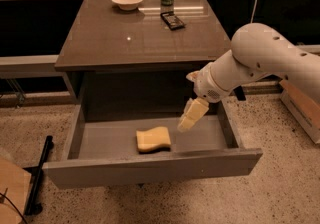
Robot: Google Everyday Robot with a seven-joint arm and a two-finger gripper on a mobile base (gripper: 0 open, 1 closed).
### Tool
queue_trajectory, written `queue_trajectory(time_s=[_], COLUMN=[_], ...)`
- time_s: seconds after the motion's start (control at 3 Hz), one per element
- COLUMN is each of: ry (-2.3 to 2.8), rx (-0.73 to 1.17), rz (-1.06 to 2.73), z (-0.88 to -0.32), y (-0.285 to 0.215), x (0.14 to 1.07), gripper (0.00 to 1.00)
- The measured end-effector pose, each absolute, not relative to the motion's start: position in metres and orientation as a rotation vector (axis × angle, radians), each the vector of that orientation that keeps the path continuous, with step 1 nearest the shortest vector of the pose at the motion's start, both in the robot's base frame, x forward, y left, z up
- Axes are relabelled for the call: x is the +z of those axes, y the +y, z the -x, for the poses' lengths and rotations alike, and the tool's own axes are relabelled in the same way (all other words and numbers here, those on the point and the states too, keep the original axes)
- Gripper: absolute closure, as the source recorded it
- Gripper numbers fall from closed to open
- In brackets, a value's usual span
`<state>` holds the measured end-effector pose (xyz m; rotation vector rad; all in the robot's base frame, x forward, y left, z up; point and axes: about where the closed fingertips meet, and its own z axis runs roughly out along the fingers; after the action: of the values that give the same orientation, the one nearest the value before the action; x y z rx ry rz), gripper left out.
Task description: Pick sponge from top drawer and place on counter
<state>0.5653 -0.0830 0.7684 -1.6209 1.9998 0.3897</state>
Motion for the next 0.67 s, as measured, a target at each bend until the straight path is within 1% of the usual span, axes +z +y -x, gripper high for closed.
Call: queue_trajectory(time_s=[0.67], ry=[2.067], rx=[0.456], rz=[1.534], z=[-0.570], y=[-0.072], x=[0.726], gripper=[0.00])
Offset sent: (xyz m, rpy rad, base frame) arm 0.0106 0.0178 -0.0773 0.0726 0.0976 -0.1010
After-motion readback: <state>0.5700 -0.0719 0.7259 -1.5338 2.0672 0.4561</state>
